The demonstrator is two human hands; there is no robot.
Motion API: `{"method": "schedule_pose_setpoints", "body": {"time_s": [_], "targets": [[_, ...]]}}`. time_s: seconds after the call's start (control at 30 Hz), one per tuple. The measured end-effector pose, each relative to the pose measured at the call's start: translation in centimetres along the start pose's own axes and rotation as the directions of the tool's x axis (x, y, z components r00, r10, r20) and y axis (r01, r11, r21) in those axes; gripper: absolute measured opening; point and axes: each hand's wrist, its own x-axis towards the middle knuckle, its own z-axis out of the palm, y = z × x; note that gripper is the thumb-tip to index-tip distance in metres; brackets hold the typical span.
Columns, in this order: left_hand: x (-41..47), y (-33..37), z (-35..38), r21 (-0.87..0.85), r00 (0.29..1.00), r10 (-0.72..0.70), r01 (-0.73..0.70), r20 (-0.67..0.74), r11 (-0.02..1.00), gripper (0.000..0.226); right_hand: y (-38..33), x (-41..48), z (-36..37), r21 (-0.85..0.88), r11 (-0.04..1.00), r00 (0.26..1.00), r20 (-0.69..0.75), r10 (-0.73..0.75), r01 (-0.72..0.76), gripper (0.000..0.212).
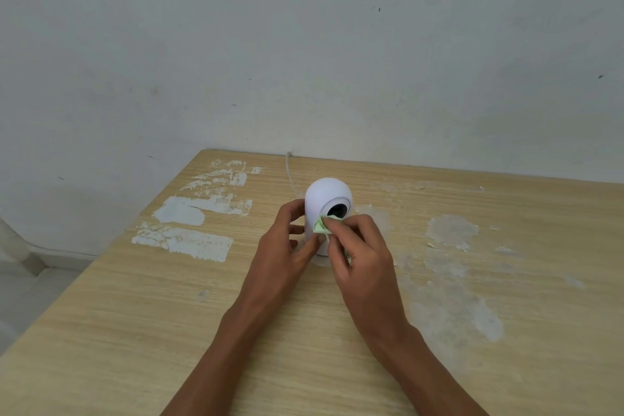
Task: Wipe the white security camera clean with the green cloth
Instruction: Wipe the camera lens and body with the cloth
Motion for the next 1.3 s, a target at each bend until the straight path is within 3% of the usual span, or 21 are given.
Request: {"method": "schedule_pose_setpoints", "body": {"time_s": [0.1, 0.3, 0.6, 0.83, 1.0, 1.1, 1.2, 1.3], "targets": [[0.0, 0.1, 0.0, -0.004, 1.000, -0.007, 0.007, 0.002, 1.000, 0.051, 0.1, 0.4, 0.0, -0.016, 0.999, 0.998, -0.049, -0.031, 0.030, 0.034], [0.0, -0.1, 0.0, 0.033, 1.000, 0.004, -0.003, -0.006, 0.999, 0.053, 1.0, -0.3, 0.0, -0.085, 0.996, 0.999, 0.034, 0.008, -0.005, 0.030], [0.1, -0.1, -0.1, 0.050, 1.000, -0.016, 0.017, -0.007, 0.999, 0.057, 1.3, 0.9, -0.9, 0.030, 0.991, 0.974, -0.180, 0.136, -0.133, 0.026], [0.0, -0.1, 0.0, 0.047, 1.000, -0.004, 0.004, -0.005, 0.999, 0.056, 1.4, 0.1, -0.3, 0.074, 0.968, 0.970, -0.010, 0.242, -0.241, 0.020], [0.1, -0.1, 0.0, 0.039, 1.000, -0.009, 0.009, -0.004, 0.999, 0.056, 1.0, 0.4, -0.3, 0.075, 0.969, 0.968, -0.068, 0.242, -0.237, 0.018], [0.0, -0.1, 0.0, 0.036, 1.000, -0.010, 0.010, -0.006, 0.999, 0.056, 1.1, 0.3, -0.2, 0.104, 0.952, 0.958, 0.010, 0.288, -0.288, 0.018], [0.0, -0.1, -0.1, 0.033, 1.000, -0.004, 0.004, -0.002, 0.999, 0.056, 1.0, 0.1, -0.3, 0.157, 0.957, 0.968, 0.088, 0.233, -0.244, 0.017], [-0.2, 0.2, -0.3, 0.071, 1.000, -0.003, 0.003, 0.006, 0.997, 0.058, 1.2, 0.1, -0.8, 0.228, 0.936, 0.963, 0.078, 0.257, -0.268, 0.017]]}}
